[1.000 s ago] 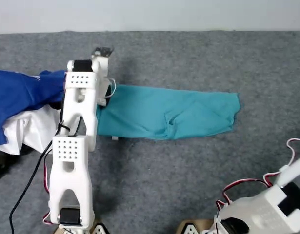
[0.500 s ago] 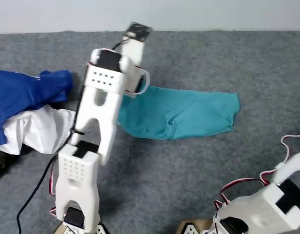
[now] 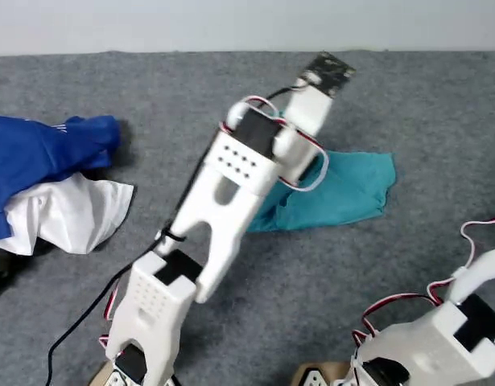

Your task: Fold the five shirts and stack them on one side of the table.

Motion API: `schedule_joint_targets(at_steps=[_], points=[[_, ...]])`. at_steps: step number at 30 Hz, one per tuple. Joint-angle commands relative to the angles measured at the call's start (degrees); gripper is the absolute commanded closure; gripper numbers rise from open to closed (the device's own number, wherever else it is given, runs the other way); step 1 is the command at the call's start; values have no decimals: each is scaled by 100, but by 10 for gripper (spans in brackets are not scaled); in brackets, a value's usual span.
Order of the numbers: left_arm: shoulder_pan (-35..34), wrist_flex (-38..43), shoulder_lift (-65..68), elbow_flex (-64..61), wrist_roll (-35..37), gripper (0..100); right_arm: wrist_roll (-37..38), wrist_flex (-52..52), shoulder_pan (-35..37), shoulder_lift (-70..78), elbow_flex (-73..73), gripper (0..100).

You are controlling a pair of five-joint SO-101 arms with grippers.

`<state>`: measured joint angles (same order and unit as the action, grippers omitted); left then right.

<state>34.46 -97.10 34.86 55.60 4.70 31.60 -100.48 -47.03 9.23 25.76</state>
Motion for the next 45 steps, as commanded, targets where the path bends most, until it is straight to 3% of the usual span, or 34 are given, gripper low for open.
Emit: schedule_joint_targets(at_steps=[1,19,28,31,36,40,45], points=[[360,475,-360,207,62,986,44,-242,48,-347,299,987],[721,2031,1099,259,229,983,44,-242,57,-374,70,987],[721,2488,1319,259,220,824,44,-242,66,-391,-369,987],[642,2356,1301,374,211,808,44,-242,75,-391,-369,987],[246,1354,1301,1437,158,815,44,-242,75,-391,-369,987],[-185,457,1363,2026,-343,919,18,-242,75,-391,-369,987],[-396,123,1468,1578,-905,987,18,-242,84,-391,-369,987]])
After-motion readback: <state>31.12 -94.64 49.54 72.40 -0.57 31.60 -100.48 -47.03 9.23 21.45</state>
